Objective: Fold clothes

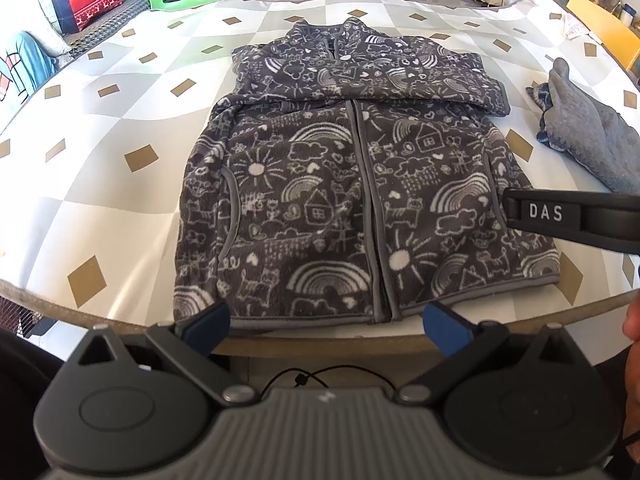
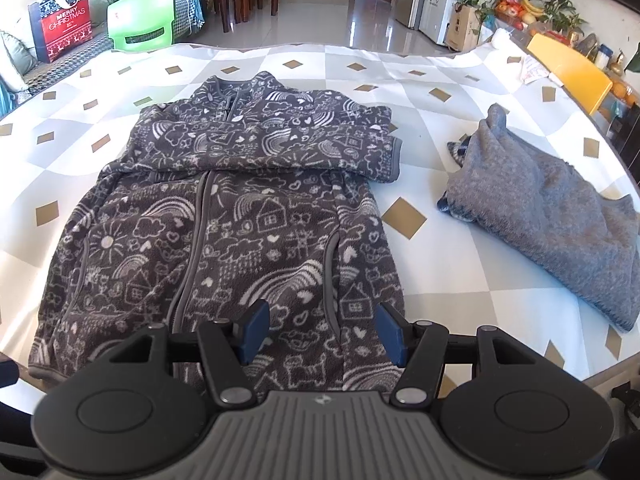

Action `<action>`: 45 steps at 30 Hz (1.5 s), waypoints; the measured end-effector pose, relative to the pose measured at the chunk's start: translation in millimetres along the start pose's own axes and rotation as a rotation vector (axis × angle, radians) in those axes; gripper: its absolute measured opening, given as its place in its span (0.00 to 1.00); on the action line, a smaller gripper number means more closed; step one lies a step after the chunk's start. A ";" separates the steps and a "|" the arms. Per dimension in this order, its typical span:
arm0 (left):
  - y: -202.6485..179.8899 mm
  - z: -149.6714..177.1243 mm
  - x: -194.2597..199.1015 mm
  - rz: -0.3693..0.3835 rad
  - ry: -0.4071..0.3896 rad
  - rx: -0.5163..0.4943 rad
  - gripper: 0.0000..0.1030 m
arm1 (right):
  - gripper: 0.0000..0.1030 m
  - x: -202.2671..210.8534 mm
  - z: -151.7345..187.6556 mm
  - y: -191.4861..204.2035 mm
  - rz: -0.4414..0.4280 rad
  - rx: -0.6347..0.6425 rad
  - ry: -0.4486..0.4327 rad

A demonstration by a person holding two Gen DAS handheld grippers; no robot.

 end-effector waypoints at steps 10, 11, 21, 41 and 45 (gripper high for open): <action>2.5 4.9 -12.0 -0.002 0.042 0.003 1.00 | 0.55 -12.5 11.2 -7.8 -0.049 -0.093 0.104; 2.8 5.2 -12.8 0.000 0.046 0.008 1.00 | 0.55 -12.5 11.5 -8.2 -0.044 -0.093 0.104; 35.5 -12.8 -22.6 -0.053 0.019 0.108 1.00 | 0.55 -9.0 6.5 -6.8 0.034 -0.014 0.050; 85.9 -27.3 -78.2 -0.093 0.133 0.177 1.00 | 0.55 -24.5 9.7 -11.1 0.045 -0.018 0.120; 85.9 -33.8 -83.4 -0.086 0.131 0.124 1.00 | 0.55 -29.0 7.7 -14.6 0.046 -0.016 0.137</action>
Point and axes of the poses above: each gripper's, at about its wrist camera, not at the fingertips, and x roughly against the way its jaws point, y to its left, z to its underside, the point moved 6 cm from there along -x, roughly the way its jaws point, and after that the axes turned 8 degrees about -y, right-handed, at the moved point
